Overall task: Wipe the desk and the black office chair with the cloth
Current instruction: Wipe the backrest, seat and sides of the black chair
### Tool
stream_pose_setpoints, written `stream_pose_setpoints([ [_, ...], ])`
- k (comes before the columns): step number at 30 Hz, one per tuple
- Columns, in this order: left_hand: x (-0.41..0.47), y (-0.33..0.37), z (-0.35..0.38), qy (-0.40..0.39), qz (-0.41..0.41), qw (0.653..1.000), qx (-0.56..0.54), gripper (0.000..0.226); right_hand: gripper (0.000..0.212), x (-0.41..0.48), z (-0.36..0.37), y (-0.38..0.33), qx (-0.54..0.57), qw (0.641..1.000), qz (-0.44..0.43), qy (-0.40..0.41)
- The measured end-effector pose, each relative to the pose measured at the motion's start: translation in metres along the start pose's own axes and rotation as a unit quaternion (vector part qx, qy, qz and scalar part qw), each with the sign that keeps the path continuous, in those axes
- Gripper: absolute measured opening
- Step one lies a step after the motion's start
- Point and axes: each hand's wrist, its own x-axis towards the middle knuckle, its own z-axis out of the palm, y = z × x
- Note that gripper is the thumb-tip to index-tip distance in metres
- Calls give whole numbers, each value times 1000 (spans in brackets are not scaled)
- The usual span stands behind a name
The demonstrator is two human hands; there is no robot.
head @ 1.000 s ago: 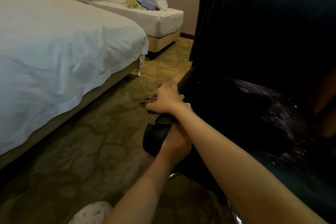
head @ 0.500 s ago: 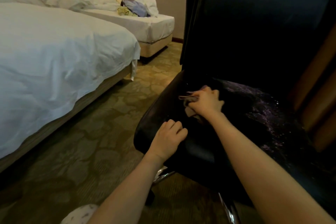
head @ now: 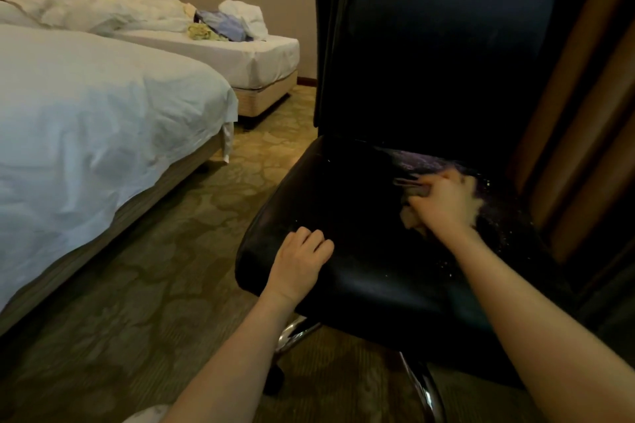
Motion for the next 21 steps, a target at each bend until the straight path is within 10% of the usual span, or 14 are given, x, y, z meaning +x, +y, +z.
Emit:
stream_pose_setpoints([
  [6,3,-1,-28,23,-143,986,-80,16,47,-43,43,-119,-37,986,-145,-73],
  [9,-6,-25,-58,52,-465,878,-98,30,47,-39,52,-120,-66,984,-139,-85],
  [11,-11,-48,-69,-65,-603,785,-125,38,45,-36,49,-121,-61,986,-128,-91],
  [14,-11,-53,-66,-251,-567,776,-114,42,44,-50,46,-139,-68,984,-143,-82],
  [21,-23,-80,-85,-276,-570,745,-209,29,35,-129,50,-171,69,895,-406,-173],
])
